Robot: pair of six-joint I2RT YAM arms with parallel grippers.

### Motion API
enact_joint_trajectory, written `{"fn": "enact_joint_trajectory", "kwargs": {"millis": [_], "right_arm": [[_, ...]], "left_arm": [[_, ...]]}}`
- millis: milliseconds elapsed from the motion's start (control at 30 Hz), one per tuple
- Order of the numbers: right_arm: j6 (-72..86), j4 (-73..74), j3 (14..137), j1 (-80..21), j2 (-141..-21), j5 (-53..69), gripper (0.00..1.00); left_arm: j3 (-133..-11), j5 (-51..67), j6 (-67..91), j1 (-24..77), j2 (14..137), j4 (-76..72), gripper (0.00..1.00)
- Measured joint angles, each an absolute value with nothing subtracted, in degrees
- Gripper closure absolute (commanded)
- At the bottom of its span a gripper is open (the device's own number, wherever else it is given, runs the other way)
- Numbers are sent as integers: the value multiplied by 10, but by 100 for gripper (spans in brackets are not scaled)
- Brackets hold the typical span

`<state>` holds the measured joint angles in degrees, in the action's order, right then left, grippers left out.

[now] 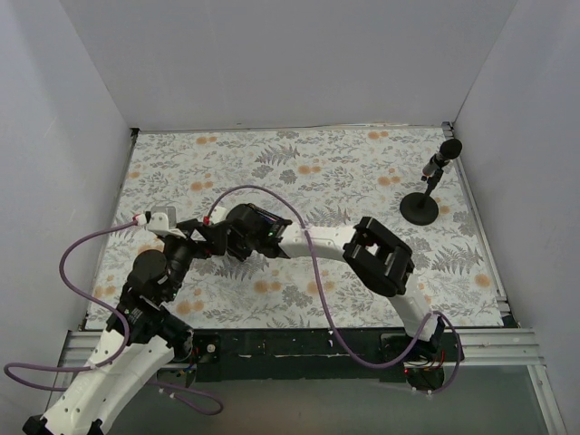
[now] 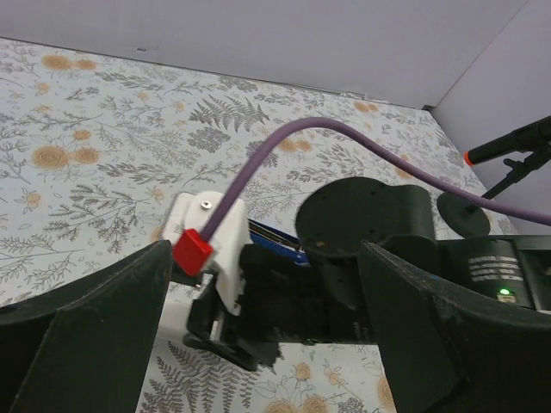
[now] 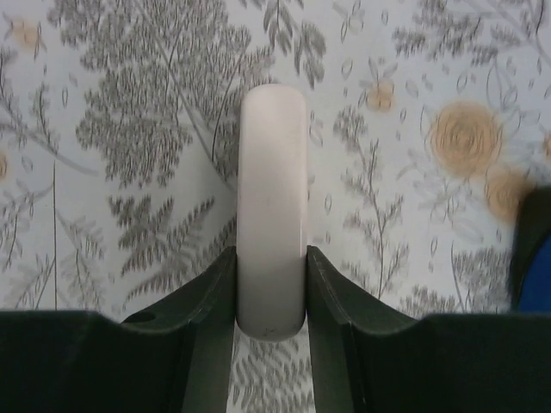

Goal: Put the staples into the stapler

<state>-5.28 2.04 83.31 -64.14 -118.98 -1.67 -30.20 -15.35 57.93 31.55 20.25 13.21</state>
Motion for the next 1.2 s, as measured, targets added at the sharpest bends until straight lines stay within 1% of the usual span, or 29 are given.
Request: {"fn": "enact_joint_trajectory", "kwargs": {"millis": [67, 100, 200, 300, 400, 500, 667, 767, 867, 1033, 1200], "right_arm": [[-59, 17, 893, -641, -1235, -13, 70], [-62, 18, 918, -641, -1254, -12, 63], [-66, 28, 973, -641, -1290, -8, 54], [-70, 30, 989, -641, -1294, 1, 52], [-74, 31, 985, -636, -1288, 5, 45], [-75, 38, 947, -633, -1252, 4, 42], [-76, 60, 846, -616, -1120, -12, 41], [-78, 74, 793, -583, -1037, -23, 40], [-85, 81, 748, -531, -986, -29, 39], [-105, 118, 710, -455, -990, -30, 39], [-115, 133, 709, -441, -1031, -21, 39]], "left_arm": [[-298, -160, 580, 316, 193, 131, 11], [-296, -163, 580, 316, 188, 130, 11], [-292, -171, 581, 316, 177, 128, 11], [-291, -176, 581, 316, 172, 125, 11], [-288, -176, 581, 316, 172, 122, 11], [-288, -176, 581, 316, 172, 120, 10], [-288, -174, 581, 316, 172, 119, 10], [-288, -171, 581, 316, 172, 120, 10], [-288, -169, 581, 315, 172, 119, 10], [-288, -164, 581, 312, 175, 119, 10], [-288, -159, 581, 312, 183, 118, 10]]}}
